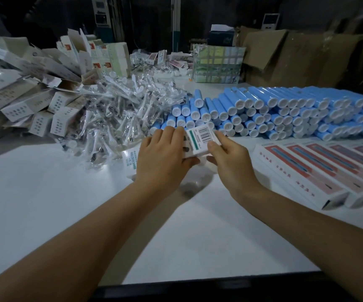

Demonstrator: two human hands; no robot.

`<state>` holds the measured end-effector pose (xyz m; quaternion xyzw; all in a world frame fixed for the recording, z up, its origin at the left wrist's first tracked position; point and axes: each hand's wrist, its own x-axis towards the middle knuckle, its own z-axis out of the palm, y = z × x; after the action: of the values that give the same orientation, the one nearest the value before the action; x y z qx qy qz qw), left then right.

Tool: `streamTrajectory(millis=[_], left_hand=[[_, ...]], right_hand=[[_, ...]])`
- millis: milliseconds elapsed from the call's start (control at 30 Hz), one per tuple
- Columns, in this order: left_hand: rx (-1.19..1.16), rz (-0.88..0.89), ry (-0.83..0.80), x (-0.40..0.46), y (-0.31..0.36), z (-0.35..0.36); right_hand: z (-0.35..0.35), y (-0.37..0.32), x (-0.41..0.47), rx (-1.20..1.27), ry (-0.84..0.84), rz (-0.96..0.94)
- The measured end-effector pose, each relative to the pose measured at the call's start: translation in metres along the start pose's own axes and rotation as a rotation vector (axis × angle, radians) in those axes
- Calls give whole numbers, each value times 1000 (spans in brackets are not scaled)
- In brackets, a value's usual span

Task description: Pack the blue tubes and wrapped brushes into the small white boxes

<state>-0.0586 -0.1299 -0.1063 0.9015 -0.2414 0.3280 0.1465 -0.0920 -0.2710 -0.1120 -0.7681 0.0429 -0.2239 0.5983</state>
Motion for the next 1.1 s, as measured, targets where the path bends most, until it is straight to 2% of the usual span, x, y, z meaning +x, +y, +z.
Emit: streamTrajectory(millis=[167, 433, 667, 967, 1033, 1100], left_hand=[[13, 4, -19, -1, -1, -1], [57, 29, -24, -3, 0, -5], [23, 5, -56, 0, -3, -4], [111, 38, -65, 1, -6, 1], [54, -10, -62, 6, -6, -4], [-189, -88, -11, 12, -4, -14]], right_hand=[[1, -1, -4, -185, 20, -102], [1, -1, -8, -261, 8, -187], [4, -1, -4, -50, -39, -36], [5, 2, -5, -73, -74, -72], [7, -5, -7, -23, -127, -127], [8, -13, -8, 96, -162, -181]])
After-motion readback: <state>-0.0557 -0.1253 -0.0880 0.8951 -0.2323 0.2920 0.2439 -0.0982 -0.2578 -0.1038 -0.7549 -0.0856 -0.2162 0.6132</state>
